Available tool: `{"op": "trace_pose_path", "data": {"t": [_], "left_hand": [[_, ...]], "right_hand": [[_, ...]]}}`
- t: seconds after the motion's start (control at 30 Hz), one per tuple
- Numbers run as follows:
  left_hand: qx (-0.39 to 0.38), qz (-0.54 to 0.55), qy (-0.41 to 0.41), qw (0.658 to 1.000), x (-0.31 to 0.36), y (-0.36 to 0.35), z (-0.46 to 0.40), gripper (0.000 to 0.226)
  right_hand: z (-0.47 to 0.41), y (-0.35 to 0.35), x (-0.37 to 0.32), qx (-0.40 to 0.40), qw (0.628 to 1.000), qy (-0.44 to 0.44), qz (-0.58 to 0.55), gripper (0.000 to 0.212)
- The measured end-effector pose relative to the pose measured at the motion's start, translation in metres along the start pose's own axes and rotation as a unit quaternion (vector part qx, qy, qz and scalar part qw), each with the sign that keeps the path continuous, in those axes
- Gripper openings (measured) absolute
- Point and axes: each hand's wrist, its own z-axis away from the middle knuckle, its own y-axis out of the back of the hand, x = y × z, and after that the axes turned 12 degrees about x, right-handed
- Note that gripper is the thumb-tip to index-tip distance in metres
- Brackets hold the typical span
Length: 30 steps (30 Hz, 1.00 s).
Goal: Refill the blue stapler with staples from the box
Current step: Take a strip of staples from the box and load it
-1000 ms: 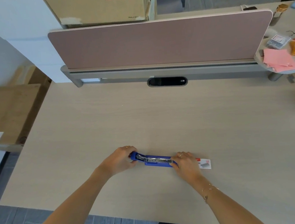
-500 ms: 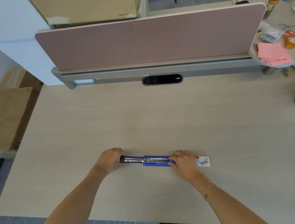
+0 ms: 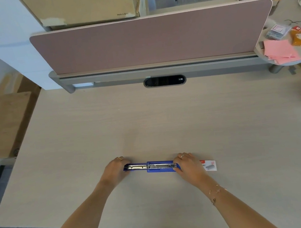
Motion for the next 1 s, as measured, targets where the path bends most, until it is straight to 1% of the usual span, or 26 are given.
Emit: {"op": "trace_pose_path", "data": {"t": [0.07,0.13,0.2,0.27,0.33,0.4,0.53,0.67,0.8,0.9,1.0], "left_hand": [[-0.002,0.004,0.01,1.0,0.001,-0.001,0.0,0.017],[-0.006,0.015,0.01,1.0,0.001,-0.004,0.001,0.033],[-0.021,0.036,-0.021,0.999,0.004,-0.007,0.001,0.056],[-0.033,0.046,-0.064,0.996,0.012,-0.004,-0.003,0.068],[-0.027,0.054,-0.092,0.994,0.027,0.001,-0.01,0.069],[-0.017,0.07,-0.098,0.993,0.045,0.005,-0.017,0.068],[-0.02,0.103,-0.075,0.992,0.077,0.003,-0.027,0.067],[-0.031,0.109,-0.081,0.99,0.105,-0.009,-0.037,0.058],[-0.042,0.097,-0.11,0.988,0.129,-0.028,-0.036,0.05],[-0.052,0.079,-0.139,0.986,0.147,-0.043,-0.035,0.054],[-0.053,0.079,-0.148,0.984,0.162,-0.057,-0.034,0.056]], "right_hand": [[0.001,0.001,-0.001,-0.005,1.0,0.0,0.004,0.01],[0.0,0.003,-0.003,-0.018,0.999,0.014,0.023,0.015],[-0.002,0.006,-0.003,-0.028,0.999,0.034,0.031,0.014],[-0.005,0.011,-0.002,-0.05,0.998,0.037,0.03,0.015],[-0.005,0.018,0.005,-0.065,0.997,0.027,0.03,0.021],[-0.001,0.026,0.016,-0.071,0.997,0.01,0.025,0.025],[0.009,0.04,0.046,-0.025,0.999,-0.028,0.009,0.028],[0.023,0.053,0.067,-0.017,0.998,-0.059,0.017,0.027],[0.034,0.058,0.078,-0.031,0.997,-0.064,0.007,0.033],[0.039,0.06,0.085,-0.039,0.998,-0.058,0.008,0.036],[0.045,0.058,0.09,-0.034,0.997,-0.063,0.007,0.038]]}}
